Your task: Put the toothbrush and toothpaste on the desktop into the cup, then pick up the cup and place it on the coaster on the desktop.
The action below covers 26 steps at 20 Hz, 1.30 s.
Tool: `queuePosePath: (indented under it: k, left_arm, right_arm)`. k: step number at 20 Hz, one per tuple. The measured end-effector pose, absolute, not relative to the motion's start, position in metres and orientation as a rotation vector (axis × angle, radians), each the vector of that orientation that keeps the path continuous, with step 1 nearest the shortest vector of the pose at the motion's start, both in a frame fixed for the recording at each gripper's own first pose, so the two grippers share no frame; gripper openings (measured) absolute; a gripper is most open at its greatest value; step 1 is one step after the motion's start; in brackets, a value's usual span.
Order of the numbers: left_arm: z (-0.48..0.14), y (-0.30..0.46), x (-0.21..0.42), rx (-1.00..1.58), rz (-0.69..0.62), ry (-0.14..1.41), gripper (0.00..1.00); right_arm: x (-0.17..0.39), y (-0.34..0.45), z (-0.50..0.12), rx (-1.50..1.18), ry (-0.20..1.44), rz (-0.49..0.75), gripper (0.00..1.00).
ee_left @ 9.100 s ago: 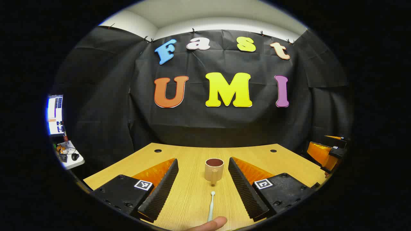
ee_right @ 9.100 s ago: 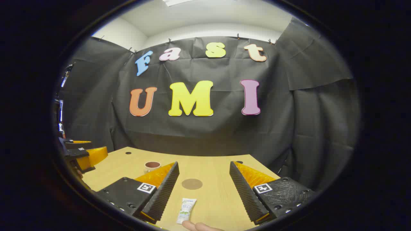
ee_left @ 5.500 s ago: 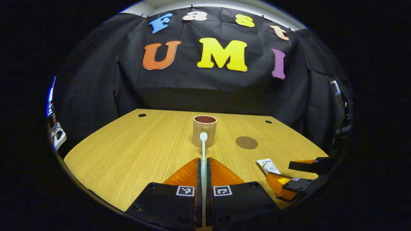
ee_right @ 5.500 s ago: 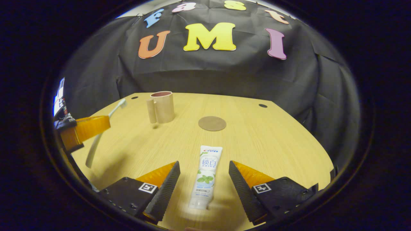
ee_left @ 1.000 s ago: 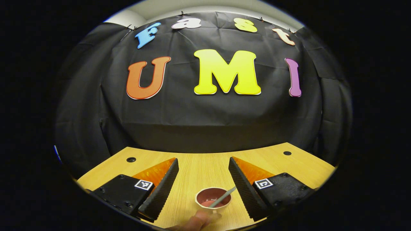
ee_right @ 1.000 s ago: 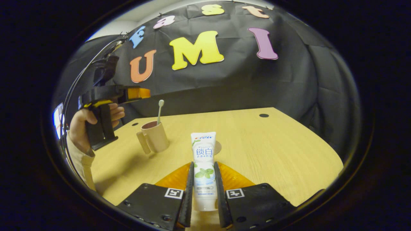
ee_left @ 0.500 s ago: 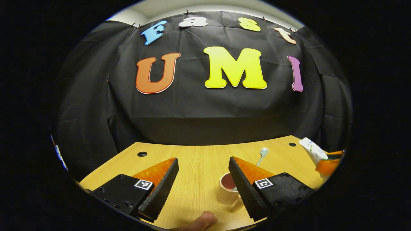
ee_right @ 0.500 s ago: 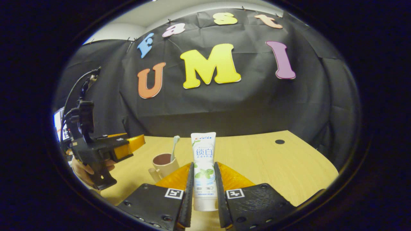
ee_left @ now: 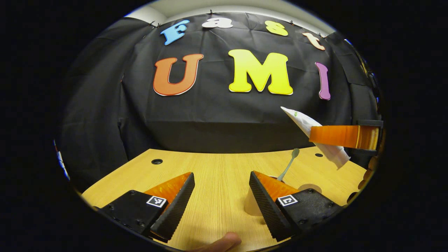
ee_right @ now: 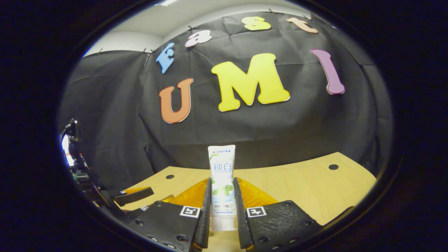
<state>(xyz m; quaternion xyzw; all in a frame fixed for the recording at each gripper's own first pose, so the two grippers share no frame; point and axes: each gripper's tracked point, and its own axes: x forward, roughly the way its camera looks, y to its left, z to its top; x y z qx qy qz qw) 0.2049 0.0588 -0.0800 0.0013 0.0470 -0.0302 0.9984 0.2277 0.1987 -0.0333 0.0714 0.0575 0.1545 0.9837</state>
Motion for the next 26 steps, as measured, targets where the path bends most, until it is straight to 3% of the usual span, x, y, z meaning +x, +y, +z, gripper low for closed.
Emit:
queuePosePath:
  k: [7, 26]
  left_arm:
    - [-0.093, 0.080, 0.207, -0.009, -0.004, 0.121, 0.99]
    - [-0.109, 0.073, 0.212, 0.005, -0.003, 0.173, 0.99]
  right_arm:
    - [0.249, 0.245, -0.058, 0.109, 0.120, 0.361, 0.34]
    - [0.224, 0.232, -0.038, 0.096, 0.068, 0.381, 0.36]
